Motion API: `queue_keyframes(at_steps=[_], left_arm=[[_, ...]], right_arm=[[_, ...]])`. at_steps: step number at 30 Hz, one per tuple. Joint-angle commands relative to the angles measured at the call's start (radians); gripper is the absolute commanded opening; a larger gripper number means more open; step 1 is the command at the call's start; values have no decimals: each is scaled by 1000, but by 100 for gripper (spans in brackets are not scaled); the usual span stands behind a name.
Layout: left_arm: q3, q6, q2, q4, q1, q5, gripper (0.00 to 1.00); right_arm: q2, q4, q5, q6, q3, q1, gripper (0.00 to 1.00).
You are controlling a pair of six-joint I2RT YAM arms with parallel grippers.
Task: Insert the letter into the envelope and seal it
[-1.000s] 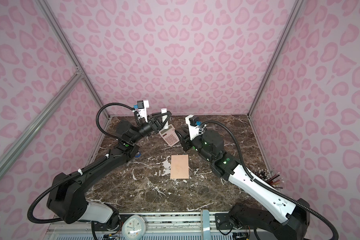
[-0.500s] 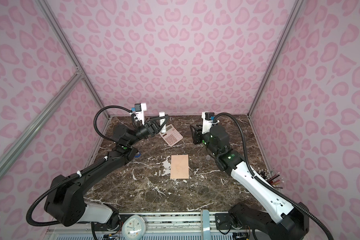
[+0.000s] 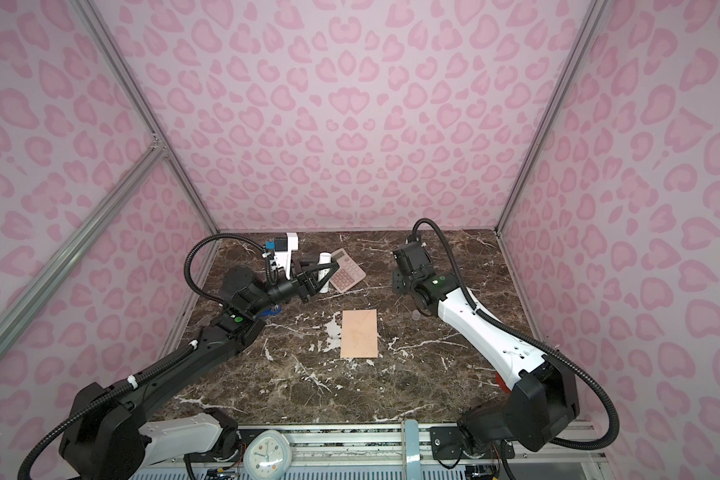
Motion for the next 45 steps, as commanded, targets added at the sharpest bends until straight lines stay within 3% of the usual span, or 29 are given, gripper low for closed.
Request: queue_keyframes(at_steps=[1, 7, 12, 17, 27, 36, 45], left_arm=[[-12, 113, -28, -31, -9, -30, 4], [-23, 147, -49, -57, -12, -46, 4], [-20, 139, -42, -36, -13, -48, 4], [-16, 152, -37, -41, -15, -51, 4], [4, 193, -13, -72, -18, -52, 4], [17, 274, 0, -160, -27, -70, 4], [5, 294, -11, -186, -30, -85, 4]], right_arm=[[17, -43, 10, 24, -8, -8, 40], [39, -56, -84, 32, 11, -30, 40], [16, 31, -185, 40, -35, -41, 40], [-12, 73, -183, 60, -78, -49, 40], [27, -25, -166, 58, -35, -70, 39], [220, -338, -89, 19, 157, -94, 40], [372, -403, -86, 20, 200, -123, 44]])
